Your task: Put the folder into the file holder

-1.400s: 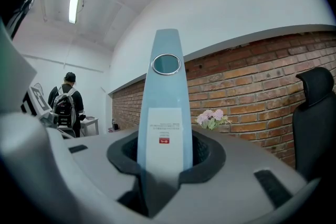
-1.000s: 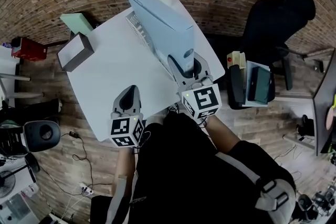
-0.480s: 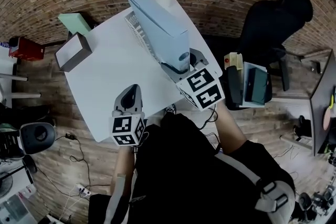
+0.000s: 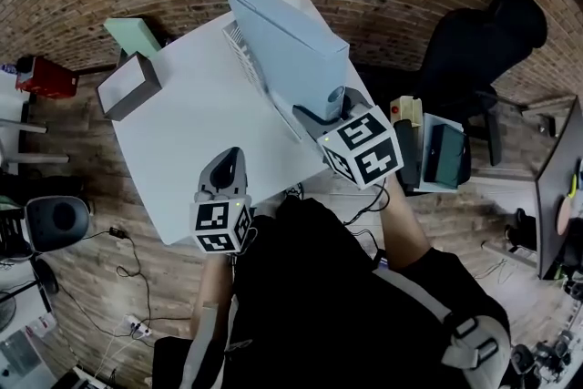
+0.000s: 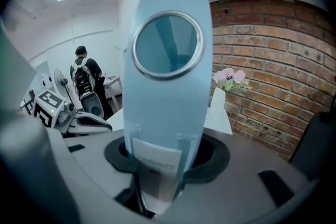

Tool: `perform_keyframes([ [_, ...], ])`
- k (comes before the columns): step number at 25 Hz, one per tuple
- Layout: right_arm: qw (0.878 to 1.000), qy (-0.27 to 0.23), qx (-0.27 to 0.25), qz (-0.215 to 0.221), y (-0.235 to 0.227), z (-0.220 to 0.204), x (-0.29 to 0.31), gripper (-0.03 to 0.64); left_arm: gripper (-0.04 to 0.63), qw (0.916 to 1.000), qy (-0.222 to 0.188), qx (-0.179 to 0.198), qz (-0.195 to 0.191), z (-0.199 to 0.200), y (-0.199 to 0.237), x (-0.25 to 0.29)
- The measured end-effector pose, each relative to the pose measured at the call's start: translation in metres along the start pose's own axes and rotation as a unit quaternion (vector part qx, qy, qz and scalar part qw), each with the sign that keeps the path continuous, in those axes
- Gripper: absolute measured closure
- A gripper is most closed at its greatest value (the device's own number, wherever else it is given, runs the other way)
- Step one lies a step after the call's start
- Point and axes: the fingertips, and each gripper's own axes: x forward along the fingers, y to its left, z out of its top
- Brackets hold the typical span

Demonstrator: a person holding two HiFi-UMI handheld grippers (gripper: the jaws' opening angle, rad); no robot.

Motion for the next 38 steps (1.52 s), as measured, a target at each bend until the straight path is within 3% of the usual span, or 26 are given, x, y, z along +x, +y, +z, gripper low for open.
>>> perform_keyframes([
  [4, 0.998, -0.041, 0.034, -0.015, -0.007, 0.003, -0.006, 0.449, 0.572, 1.0, 0.002, 0.0, 0.001, -0.001, 0.0, 0.001],
  [11, 0.993, -0.106, 0.032, -0.042, -0.007, 0.005, -0.018, 0.463, 0.572, 1.0, 0.003, 0.002, 0.001, 0.0, 0.001, 0.001],
  [22, 0.964, -0.261, 0.036, -0.047, -0.008, 0.026, -0.033, 0.466, 0.572, 0.9999, 0.002, 0.011, -0.004, 0.002, -0.005, 0.004],
  [31, 0.946, -0.318, 0.038, -0.05, -0.01, 0.017, -0.021, 0.466, 0.572, 1.0, 0.002, 0.008, 0.0, -0.001, -0.006, 0.003],
  [38, 0.945, -0.322, 0.041, -0.051, -0.009, 0.006, -0.006, 0.466, 0.572, 0.9999, 0.008, 0.008, -0.001, -0.006, -0.007, 0.002],
])
